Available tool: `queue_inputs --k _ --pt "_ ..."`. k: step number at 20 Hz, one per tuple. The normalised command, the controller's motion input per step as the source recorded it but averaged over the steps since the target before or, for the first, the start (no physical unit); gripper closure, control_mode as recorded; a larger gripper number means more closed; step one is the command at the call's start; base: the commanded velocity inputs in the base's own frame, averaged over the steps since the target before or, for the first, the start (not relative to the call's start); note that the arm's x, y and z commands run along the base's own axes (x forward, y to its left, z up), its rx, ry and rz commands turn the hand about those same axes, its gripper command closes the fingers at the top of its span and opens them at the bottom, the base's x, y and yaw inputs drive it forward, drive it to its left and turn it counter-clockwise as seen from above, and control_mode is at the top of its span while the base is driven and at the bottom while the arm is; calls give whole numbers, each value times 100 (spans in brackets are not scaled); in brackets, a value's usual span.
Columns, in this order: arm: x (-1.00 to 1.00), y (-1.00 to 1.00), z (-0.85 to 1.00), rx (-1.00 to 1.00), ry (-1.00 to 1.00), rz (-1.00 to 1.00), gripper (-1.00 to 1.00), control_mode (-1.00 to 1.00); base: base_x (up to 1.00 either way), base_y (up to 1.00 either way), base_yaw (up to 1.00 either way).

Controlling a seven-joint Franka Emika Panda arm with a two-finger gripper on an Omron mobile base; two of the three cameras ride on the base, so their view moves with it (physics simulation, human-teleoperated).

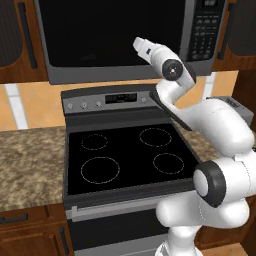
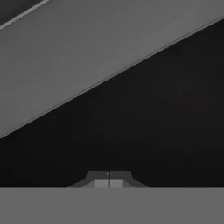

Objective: Open the microwave, place the bowl with waffle inside the microwave, then close the microwave door and turn it on.

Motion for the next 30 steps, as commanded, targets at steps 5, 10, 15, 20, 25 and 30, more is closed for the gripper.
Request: queue_inputs --k 5,10,15,20,25,30 --pt "93 0 38 13 40 14 100 -100 0 0 0" --pt "-3 0 23 10 25 7 100 -100 0 0 0" --pt "-93 0 12 0 -2 0 100 -100 0 0 0" --pt "-100 -30 23 18 -2 -5 100 -100 0 0 0" --pt "-54 -63 -1 44 12 -11 100 -100 0 0 0" --pt "-1 -68 0 37 1 -3 100 -100 0 0 0"
